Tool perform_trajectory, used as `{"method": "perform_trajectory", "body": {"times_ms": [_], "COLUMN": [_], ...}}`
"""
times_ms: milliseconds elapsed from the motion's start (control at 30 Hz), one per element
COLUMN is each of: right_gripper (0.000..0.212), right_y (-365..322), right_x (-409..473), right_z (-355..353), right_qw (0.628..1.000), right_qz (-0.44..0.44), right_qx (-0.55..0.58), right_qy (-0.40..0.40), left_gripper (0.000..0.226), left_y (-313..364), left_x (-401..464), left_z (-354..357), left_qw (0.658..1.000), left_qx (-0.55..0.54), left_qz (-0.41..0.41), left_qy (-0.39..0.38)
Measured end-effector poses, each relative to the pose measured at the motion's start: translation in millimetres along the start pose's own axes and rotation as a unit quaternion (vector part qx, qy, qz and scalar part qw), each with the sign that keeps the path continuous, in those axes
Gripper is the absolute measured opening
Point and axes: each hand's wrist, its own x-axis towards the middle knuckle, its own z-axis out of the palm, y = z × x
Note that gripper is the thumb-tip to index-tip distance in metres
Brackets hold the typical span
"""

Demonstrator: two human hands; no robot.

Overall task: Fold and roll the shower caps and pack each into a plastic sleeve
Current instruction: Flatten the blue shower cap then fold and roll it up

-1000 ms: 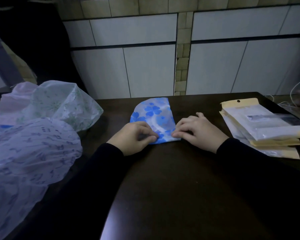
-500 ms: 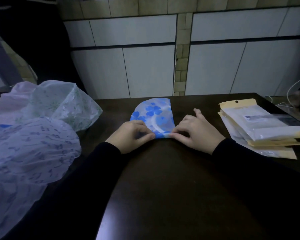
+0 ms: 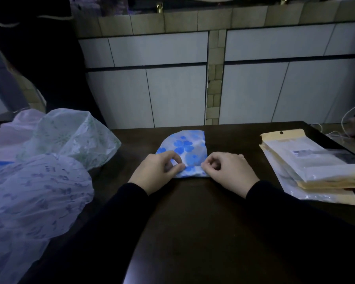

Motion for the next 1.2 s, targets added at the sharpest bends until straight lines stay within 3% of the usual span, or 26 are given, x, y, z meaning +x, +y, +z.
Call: {"method": "perform_trajectory", "body": {"times_ms": [167,333,467,600,667,900,1200], "right_gripper": [0.008,0.018,0.037,0.037,0.038,0.031,0.028], "right_y": [4,1,3,-3,-7,-5,-2], "right_x": [-2,0,-2,-4,-4,-8,-7], "right_z": [-5,-12,-24,-23,-23,-21,-21], "right_qw": [0.997,0.994,0.987,0.987,0.985,0.972,0.997], "right_qz": [-0.065,-0.104,-0.129,-0.084,-0.066,-0.139,-0.004], "right_qx": [0.011,-0.012,-0.087,-0.117,-0.135,-0.186,-0.058], "right_qy": [0.044,0.016,-0.038,-0.067,-0.082,-0.035,-0.056], "left_gripper": [0.016,0.009,0.02,0.048,0.054,0.034,0.027], "left_y": [-6,-8,-14,-17,-18,-15,-4], "left_x": [0,-2,-1,5,6,3,-6], "left_z": [-9,-12,-9,-12,-14,-12,-9], "left_qw": [0.994,0.994,0.997,0.992,0.99,0.987,0.995], "left_qx": [-0.085,-0.103,-0.052,0.094,0.106,0.115,0.098], "left_qz": [0.068,0.038,0.042,0.063,0.065,0.116,0.03], "left_qy": [0.026,-0.002,-0.027,-0.055,-0.06,-0.006,-0.018]}}
